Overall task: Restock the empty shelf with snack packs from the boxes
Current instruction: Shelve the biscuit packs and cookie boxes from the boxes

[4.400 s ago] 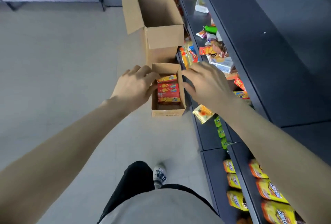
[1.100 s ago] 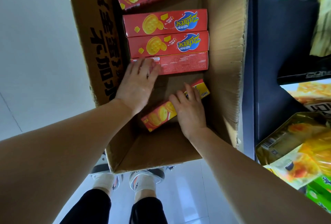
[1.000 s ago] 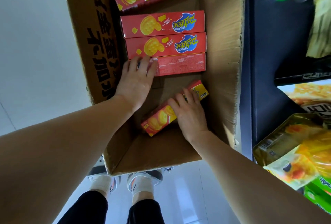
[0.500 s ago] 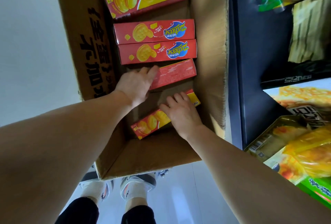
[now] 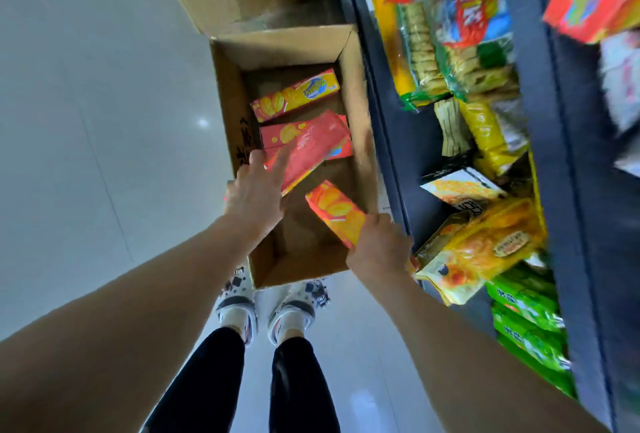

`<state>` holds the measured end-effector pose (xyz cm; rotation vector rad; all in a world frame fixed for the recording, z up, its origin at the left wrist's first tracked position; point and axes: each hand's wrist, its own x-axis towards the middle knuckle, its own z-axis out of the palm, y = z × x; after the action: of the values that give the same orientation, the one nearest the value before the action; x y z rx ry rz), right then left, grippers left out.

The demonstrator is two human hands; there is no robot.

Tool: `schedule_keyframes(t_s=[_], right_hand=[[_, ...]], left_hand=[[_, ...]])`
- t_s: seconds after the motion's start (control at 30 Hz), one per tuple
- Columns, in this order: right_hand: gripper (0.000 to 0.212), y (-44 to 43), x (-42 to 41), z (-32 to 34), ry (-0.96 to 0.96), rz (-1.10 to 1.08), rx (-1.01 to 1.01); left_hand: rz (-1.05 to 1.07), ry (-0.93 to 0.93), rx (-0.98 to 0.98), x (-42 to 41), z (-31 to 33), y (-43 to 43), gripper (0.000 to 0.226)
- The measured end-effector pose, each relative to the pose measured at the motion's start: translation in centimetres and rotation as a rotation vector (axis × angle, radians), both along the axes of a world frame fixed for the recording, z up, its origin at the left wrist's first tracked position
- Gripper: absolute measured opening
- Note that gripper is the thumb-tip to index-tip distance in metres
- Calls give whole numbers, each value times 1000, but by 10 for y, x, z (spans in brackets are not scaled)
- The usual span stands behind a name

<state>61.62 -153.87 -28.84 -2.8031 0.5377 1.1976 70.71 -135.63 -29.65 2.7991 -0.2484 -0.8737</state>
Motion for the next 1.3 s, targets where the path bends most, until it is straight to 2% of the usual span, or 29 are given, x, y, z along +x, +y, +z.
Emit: schedule_keyframes(t_s=[0.07, 0.17, 0.4, 0.57, 0.73, 0.87, 1.17, 1.3], right_hand=[[63, -4, -3, 44, -129, -161, 20], [62, -10, -6, 112, -283, -261, 32], [61, -5, -16, 267, -585, -320, -29], [61, 14, -51, 365, -781, -401, -115], [62, 40, -106, 458, -929, -445, -247], [56, 54, -164, 530, -1082, -523, -366], [54, 72, -318, 659, -1132, -646, -771], [53, 79, -389, 700, -1163, -762, -880]], left_hand=[[92, 10, -52, -6, 44, 6, 101], [115, 5, -82, -17, 111, 16, 97], [-54, -132, -66, -29, 251, 40, 95], [-273, -223, -79, -29, 336, 60, 91], [-552, -399, -159, -35, 426, 65, 92], [-729, -500, -300, -49, 492, 54, 91], [-1096, -625, -573, -132, 612, -16, 85], [-1241, -662, -638, -187, 663, -50, 84]])
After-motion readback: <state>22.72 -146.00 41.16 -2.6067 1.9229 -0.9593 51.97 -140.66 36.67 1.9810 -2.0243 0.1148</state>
